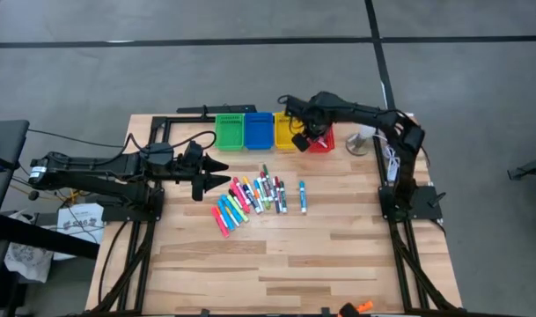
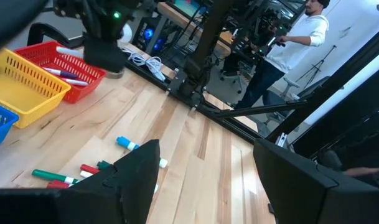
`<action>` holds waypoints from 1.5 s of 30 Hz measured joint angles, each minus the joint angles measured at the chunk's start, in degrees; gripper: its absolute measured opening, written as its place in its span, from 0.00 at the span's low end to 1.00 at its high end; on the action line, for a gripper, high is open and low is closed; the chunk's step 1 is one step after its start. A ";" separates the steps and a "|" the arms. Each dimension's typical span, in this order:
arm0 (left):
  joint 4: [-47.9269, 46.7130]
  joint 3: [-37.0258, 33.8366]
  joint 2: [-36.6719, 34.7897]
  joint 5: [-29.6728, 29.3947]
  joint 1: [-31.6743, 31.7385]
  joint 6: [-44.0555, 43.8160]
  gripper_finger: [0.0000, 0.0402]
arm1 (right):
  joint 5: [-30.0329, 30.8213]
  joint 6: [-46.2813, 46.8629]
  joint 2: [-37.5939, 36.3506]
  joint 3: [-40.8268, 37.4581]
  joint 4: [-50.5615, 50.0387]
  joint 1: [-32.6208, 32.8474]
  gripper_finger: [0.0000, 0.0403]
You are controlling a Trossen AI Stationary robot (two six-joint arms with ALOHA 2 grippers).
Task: Pick & Place Markers
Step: Put the pink mini marker into the red basket, then put the blue mini marker into the red basket
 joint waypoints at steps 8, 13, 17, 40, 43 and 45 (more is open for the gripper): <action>0.00 -0.02 0.00 0.00 0.00 0.00 0.65 | -0.22 -1.68 0.00 0.00 0.04 -5.48 0.14; 0.00 -0.02 0.00 0.00 -0.02 0.00 0.65 | -0.89 -3.35 0.00 0.00 0.07 -6.66 0.15; 0.04 -0.02 -0.01 0.00 -0.01 0.00 0.65 | -1.83 -5.94 0.00 0.00 0.08 -5.98 0.15; 12.45 -0.02 -0.02 0.00 0.00 0.00 0.65 | 3.06 -5.44 -5.09 -3.66 -1.22 -0.33 0.37; 13.05 -0.02 -0.01 0.83 -0.33 -1.12 0.65 | 2.86 -5.39 -11.51 -9.05 6.29 2.47 0.35; 13.22 -0.02 0.45 1.82 -0.84 -1.96 0.65 | 2.96 -3.89 -16.85 -13.94 12.12 4.72 0.34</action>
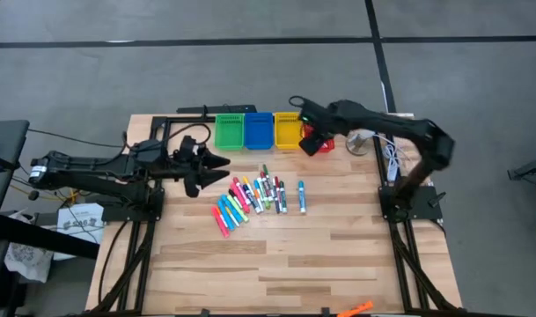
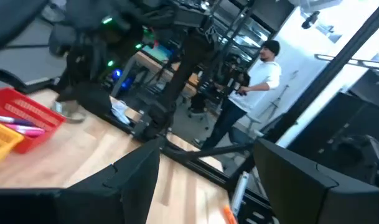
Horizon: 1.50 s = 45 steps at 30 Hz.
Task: Pick & Place Markers
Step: Put the blue mini marker into the red basket
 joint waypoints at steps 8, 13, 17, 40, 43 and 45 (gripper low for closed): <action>1.61 0.00 6.87 0.35 -5.51 -1.04 0.65 | -0.21 14.75 -17.78 -22.59 24.91 13.37 0.30; 4.58 0.00 12.01 0.43 -6.46 1.63 0.65 | -0.23 17.41 -19.99 -31.12 34.65 22.92 0.30; 4.88 0.00 13.34 -0.53 -3.74 7.55 0.65 | 1.32 20.44 -17.86 -32.81 38.11 29.25 0.30; -30.04 -0.02 -0.48 -9.89 0.95 18.85 0.65 | -12.81 14.72 12.51 -8.45 60.01 25.76 0.30; -30.44 0.06 -1.44 -8.08 0.95 20.35 0.65 | -12.98 15.17 18.01 -2.00 55.45 25.21 0.29; -31.28 0.00 -1.66 -5.85 0.95 20.18 0.65 | -12.16 18.18 21.76 2.59 51.08 25.12 0.29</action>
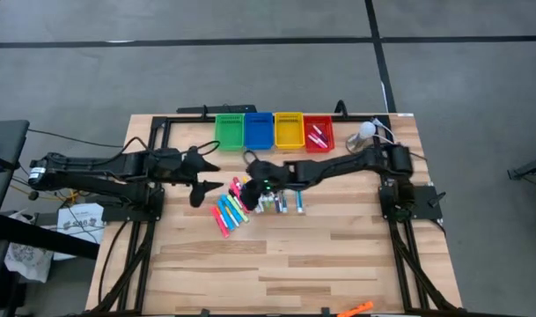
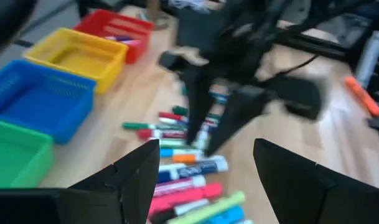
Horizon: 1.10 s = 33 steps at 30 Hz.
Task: Pick & Place Markers
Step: Put the blue mini marker into the red basket
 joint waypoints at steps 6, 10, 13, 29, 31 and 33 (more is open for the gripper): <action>-2.29 -0.02 -0.24 4.64 -0.15 -0.38 0.65 | 2.07 3.34 7.31 10.81 -12.39 0.16 0.27; -2.53 -0.04 -0.31 4.45 -0.53 -0.60 0.65 | 4.40 7.30 8.74 13.49 -16.27 0.03 0.25; -2.57 -0.04 -0.21 4.51 -1.11 -1.86 0.65 | 5.97 10.63 8.87 13.55 -19.41 -0.18 0.22; -2.02 -0.04 0.61 4.46 -5.06 -6.34 0.65 | 6.23 13.33 10.03 13.22 -22.30 -1.68 0.18; -1.94 -0.04 0.61 4.44 -5.36 -6.99 0.65 | 5.61 13.16 10.36 13.09 -23.13 -2.00 0.18; -1.70 -0.04 0.61 4.47 -5.55 -7.48 0.65 | 5.31 13.14 10.90 13.23 -22.65 -1.97 0.19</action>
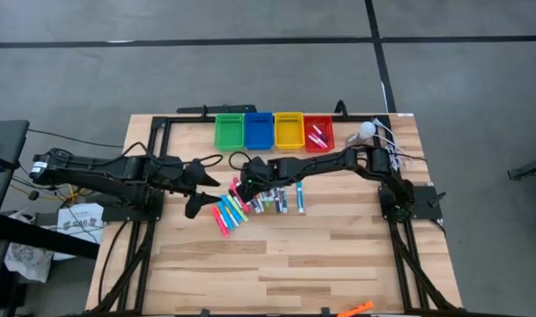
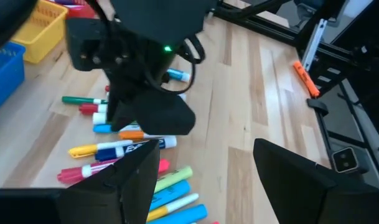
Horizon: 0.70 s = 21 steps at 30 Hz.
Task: Pick & Place Markers
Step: Put the blue mini marker into the red basket
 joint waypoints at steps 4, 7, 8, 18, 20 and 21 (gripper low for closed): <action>0.18 0.00 0.00 -0.02 0.06 -0.23 0.65 | -0.09 0.10 1.74 -0.27 -0.81 0.20 0.23; 0.30 0.00 0.00 0.00 0.04 -0.23 0.65 | -0.03 1.09 2.13 -0.01 -1.07 0.19 0.26; 0.33 0.00 0.00 0.00 0.04 -0.25 0.65 | -0.01 1.11 2.14 -0.03 -1.15 0.14 0.27; 0.59 0.00 0.00 -0.01 0.04 -0.18 0.65 | 0.53 1.57 2.13 -0.05 -1.92 -0.52 0.31; 0.61 0.00 0.00 0.00 0.04 -0.16 0.65 | 0.39 1.61 2.15 -0.05 -2.40 -0.65 0.31; 0.61 0.00 0.00 0.00 0.04 -0.16 0.65 | 0.47 1.60 2.15 -0.05 -2.33 -0.67 0.31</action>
